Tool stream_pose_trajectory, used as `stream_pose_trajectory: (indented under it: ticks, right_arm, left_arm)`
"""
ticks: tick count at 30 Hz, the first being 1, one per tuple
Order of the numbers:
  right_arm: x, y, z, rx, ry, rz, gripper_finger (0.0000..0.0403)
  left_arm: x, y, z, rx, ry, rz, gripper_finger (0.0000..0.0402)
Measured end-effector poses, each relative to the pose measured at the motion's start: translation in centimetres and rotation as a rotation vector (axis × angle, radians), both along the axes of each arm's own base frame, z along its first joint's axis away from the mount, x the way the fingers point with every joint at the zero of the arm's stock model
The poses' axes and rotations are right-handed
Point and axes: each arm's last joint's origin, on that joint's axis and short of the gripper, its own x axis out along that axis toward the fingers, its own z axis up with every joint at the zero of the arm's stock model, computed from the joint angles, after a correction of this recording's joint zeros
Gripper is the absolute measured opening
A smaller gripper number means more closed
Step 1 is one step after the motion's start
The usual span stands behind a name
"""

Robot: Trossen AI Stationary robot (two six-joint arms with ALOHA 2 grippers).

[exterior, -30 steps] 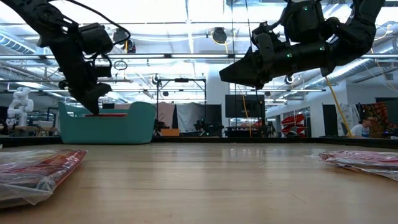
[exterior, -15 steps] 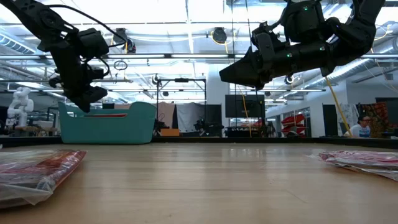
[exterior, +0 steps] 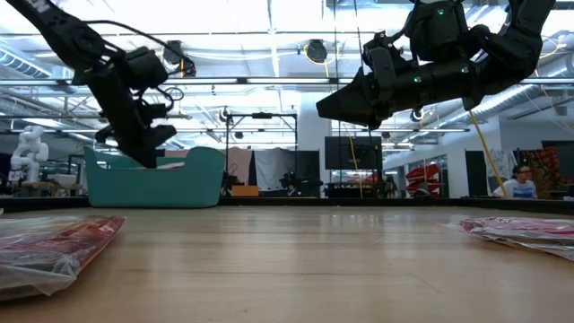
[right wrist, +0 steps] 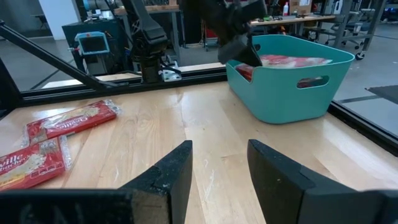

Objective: Sort popcorn bags into baskets
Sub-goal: Put the red popcorn bag into the green bin

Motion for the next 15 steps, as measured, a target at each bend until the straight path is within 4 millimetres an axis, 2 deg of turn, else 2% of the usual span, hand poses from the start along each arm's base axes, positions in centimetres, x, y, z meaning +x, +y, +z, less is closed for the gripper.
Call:
stream_pose_trajectory:
  ticks: [8, 15]
  right_arm:
    - [0.0, 0.0, 0.0, -0.011, 0.003, 0.002, 0.0148]
    - [0.0, 0.1, -0.1, 0.016, 0.007, 0.000, 0.0148]
  left_arm:
    - [0.2, 1.2, -0.3, 0.071, 0.026, 0.027, 0.0040]
    - [0.8, -0.2, 1.1, 0.126, -0.013, -0.054, 0.0040]
